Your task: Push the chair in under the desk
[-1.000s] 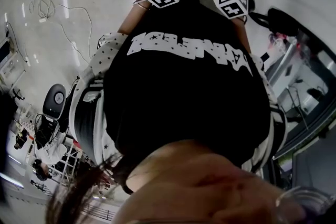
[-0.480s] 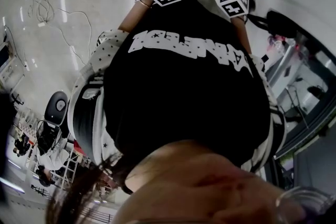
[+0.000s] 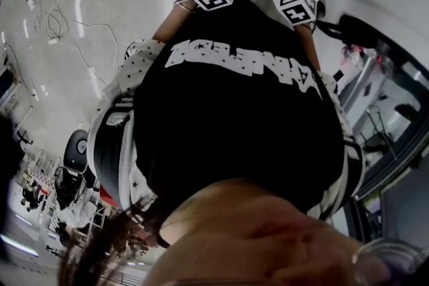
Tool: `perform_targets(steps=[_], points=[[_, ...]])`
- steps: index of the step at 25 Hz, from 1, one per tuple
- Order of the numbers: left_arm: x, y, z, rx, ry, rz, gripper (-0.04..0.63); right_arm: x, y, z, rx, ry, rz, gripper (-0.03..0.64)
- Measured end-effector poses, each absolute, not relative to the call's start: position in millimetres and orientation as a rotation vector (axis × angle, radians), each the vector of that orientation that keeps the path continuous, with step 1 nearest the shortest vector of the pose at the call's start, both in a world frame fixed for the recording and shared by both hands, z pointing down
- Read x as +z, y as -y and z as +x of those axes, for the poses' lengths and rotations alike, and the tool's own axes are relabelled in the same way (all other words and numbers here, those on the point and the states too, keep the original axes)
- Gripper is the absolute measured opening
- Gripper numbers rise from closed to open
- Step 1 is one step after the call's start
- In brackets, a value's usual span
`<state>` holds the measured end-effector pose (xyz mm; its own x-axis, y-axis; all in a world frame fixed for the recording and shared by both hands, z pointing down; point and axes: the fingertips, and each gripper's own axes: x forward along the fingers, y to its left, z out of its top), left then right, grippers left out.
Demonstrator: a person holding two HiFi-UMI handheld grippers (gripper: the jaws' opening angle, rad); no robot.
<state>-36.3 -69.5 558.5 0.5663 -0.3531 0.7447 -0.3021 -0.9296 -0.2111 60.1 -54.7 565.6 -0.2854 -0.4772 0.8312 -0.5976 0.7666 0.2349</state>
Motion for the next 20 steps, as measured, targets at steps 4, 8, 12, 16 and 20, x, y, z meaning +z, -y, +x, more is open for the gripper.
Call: perform_targets(steps=[4, 8, 12, 16, 20], points=[[556, 65, -29, -1.3, -0.544, -2.731, 0.169, 564, 51, 66, 0.145, 1.91, 0.833, 0.152], [554, 67, -23, -1.286, -0.534, -2.721, 0.166, 562, 53, 72, 0.14, 1.895, 0.847, 0.153], [557, 86, -40, -1.278, -0.536, -2.708, 0.164, 566, 72, 55, 0.13, 1.885, 0.862, 0.153], [561, 104, -59, -1.265, -0.509, -2.709, 0.161, 571, 91, 37, 0.14, 1.856, 0.868, 0.153], [568, 117, -48, -1.254, -0.496, -2.697, 0.16, 578, 105, 47, 0.137, 1.84, 0.888, 0.155]])
